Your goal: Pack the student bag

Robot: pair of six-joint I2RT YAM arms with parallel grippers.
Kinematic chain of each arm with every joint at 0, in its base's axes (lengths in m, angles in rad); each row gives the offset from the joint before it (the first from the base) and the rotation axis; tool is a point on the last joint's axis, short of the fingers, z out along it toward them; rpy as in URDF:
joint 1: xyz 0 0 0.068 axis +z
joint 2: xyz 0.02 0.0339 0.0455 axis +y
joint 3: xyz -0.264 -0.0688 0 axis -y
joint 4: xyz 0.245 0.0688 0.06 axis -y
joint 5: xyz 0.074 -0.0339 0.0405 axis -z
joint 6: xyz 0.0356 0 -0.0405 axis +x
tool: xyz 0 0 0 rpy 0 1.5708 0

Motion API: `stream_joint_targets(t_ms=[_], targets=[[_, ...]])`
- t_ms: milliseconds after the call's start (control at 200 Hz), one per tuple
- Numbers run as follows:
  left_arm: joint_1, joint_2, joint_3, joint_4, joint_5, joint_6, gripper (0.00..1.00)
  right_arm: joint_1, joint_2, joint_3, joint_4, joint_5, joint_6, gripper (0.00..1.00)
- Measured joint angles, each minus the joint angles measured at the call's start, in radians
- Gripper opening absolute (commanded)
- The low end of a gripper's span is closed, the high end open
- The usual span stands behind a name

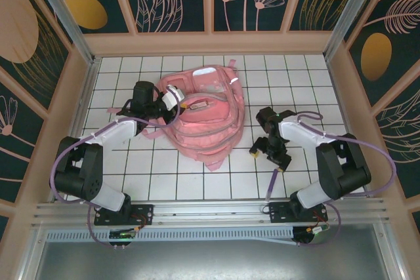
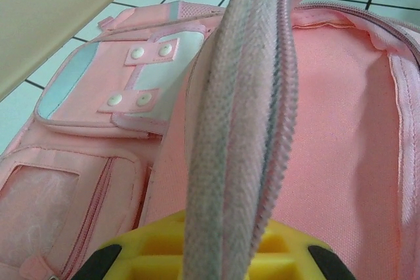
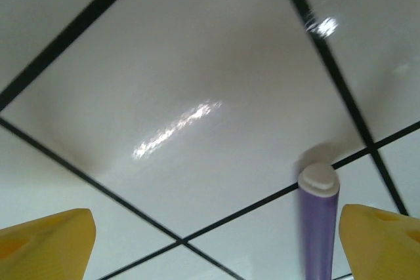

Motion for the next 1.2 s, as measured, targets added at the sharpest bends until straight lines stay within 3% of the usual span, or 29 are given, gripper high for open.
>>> stream_joint_targets(t_ms=[230,365,505,721,841,1061,1201], targets=[[-0.006,0.0,0.0,-0.009,-0.015,0.025,0.01,-0.003,-0.114,-0.177,0.082,-0.068,0.015,0.73],[-0.007,0.0,0.0,-0.011,-0.016,0.029,0.01,-0.001,-0.122,-0.188,0.083,-0.068,0.016,0.54],[-0.008,0.0,-0.001,-0.011,-0.016,0.033,0.01,0.041,-0.114,-0.179,0.085,-0.064,0.002,0.27],[-0.008,0.0,-0.002,-0.011,-0.019,0.031,0.01,0.075,-0.078,-0.121,0.114,-0.094,-0.004,0.17],[-0.009,0.0,0.002,-0.016,-0.027,0.0,0.0,0.069,-0.077,-0.017,0.119,-0.125,-0.006,0.17],[-0.013,0.0,0.005,0.0,-0.022,-0.076,0.0,-0.006,-0.019,0.266,0.153,-0.235,0.015,0.17],[-0.031,0.006,0.007,0.03,-0.045,-0.198,0.01,-0.04,0.015,0.332,0.282,-0.336,0.116,0.17]])
